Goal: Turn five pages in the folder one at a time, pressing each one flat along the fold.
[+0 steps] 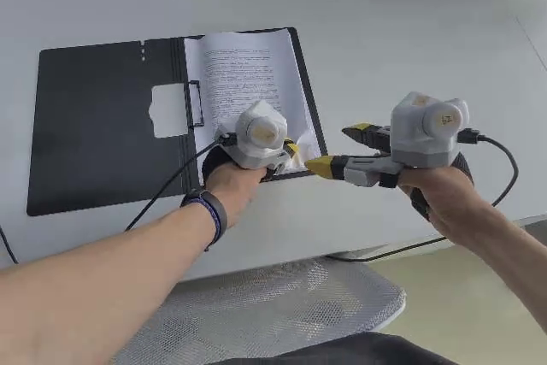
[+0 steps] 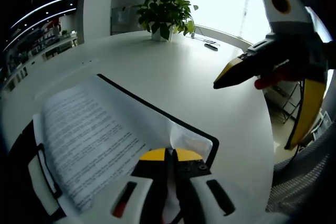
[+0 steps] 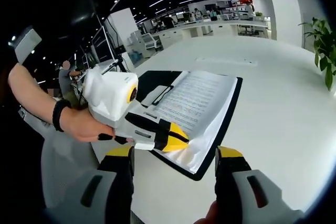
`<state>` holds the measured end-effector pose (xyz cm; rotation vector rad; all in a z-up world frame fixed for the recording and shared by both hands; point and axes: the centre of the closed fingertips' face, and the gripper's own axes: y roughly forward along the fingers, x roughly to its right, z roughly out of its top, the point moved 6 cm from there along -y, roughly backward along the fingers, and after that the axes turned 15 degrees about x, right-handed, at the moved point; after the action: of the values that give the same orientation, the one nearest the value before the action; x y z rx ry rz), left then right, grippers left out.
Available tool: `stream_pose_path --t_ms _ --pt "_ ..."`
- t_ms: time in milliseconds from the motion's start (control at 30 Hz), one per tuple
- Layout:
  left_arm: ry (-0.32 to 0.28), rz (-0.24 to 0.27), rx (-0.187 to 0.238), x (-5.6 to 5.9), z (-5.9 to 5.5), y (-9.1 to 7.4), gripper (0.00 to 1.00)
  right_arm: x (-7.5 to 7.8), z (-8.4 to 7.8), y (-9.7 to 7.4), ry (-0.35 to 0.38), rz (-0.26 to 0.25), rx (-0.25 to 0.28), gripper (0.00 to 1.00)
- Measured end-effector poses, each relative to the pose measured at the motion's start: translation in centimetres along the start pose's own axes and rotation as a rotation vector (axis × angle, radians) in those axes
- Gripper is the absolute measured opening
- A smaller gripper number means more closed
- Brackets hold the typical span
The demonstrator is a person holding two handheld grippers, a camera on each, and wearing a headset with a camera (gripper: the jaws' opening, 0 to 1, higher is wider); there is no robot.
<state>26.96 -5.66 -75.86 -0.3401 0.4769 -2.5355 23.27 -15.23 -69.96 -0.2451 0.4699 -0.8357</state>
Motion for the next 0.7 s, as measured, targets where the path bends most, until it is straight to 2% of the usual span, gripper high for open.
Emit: stream_pose_path --t_ms 433,700 --pt "0.007 0.002 -0.001 -0.4 -0.2 0.4 0.03 2.0 -0.3 2.4 0.096 0.004 0.021 0.53" --pt "0.015 -0.001 -0.003 -0.5 -0.3 0.5 0.03 2.4 -0.8 4.0 0.155 0.014 0.028 0.47"
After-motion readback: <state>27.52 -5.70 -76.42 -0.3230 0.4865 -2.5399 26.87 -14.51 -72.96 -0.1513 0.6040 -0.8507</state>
